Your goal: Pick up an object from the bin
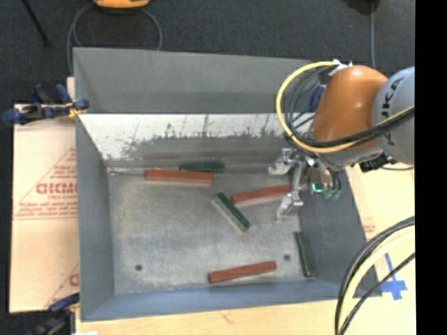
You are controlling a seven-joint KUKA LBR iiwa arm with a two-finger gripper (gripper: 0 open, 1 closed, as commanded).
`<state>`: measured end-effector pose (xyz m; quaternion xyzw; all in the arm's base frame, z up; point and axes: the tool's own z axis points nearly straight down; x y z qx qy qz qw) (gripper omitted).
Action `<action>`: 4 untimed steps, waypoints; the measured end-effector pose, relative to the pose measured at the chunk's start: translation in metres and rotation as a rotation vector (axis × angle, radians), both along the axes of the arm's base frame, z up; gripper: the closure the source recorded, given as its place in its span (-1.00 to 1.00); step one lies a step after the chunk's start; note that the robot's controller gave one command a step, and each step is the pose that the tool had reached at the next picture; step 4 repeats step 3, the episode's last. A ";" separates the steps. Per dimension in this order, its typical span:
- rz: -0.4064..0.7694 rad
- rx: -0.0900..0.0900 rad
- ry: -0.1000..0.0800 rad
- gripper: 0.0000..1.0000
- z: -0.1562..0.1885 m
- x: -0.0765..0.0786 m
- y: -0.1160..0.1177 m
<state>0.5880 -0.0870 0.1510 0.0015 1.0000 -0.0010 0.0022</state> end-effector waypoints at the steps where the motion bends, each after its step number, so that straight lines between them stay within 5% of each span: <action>1: -0.071 0.002 -0.003 1.00 -0.071 0.003 0.013; 2: -0.071 0.002 -0.003 1.00 -0.071 0.003 0.013; 3: -0.042 0.002 -0.006 1.00 0.086 0.005 0.036; 4: -0.042 0.002 -0.006 1.00 0.086 0.005 0.036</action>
Offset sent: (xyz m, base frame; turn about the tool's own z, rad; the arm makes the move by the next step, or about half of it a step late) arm 0.0000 0.0000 0.0000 0.0000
